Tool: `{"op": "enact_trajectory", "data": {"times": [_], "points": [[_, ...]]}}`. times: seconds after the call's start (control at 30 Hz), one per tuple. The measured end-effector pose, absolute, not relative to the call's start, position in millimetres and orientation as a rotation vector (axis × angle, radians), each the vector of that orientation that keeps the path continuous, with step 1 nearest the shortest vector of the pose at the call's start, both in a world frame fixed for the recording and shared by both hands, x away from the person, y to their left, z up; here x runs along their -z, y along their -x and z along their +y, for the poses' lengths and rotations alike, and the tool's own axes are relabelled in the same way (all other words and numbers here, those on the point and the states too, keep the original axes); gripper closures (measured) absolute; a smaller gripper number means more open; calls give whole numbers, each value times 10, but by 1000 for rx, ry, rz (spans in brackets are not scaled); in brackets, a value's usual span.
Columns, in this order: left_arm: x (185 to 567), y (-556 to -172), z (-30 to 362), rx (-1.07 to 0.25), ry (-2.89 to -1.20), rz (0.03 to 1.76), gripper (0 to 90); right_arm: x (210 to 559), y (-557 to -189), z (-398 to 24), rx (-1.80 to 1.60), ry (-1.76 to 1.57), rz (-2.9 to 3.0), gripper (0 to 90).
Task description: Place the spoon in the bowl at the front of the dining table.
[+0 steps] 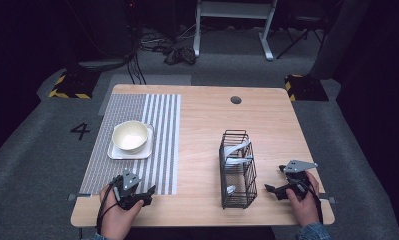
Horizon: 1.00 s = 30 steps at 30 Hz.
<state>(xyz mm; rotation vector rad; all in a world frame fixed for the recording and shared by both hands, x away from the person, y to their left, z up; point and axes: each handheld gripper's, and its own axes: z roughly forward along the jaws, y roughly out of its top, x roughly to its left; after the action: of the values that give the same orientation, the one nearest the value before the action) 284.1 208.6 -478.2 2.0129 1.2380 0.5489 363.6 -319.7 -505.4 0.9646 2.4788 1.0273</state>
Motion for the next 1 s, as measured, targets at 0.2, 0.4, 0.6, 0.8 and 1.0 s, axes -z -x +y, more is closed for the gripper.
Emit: {"op": "enact_trajectory", "data": {"times": [0.2,0.4,0.6,0.8,1.0], "points": [[4616,-2800,2037,-541,-1968,1187,246,5054,-3635,-3197,-1027,-964,2478,5],[4482,-2743,1973,-560,-1944,1137,242,5054,-3629,-3199,-1029,-962,2479,7],[4376,-2687,1915,-606,-1900,1091,241,5054,-3629,-3199,-1029,-962,2479,7],[4254,-2629,1848,-613,-1864,1044,239,5054,-3630,-3199,-1029,-962,2479,7],[4173,-2638,1769,-622,-1846,1006,238,5054,-3630,-3199,-1029,-962,2479,7]]}}
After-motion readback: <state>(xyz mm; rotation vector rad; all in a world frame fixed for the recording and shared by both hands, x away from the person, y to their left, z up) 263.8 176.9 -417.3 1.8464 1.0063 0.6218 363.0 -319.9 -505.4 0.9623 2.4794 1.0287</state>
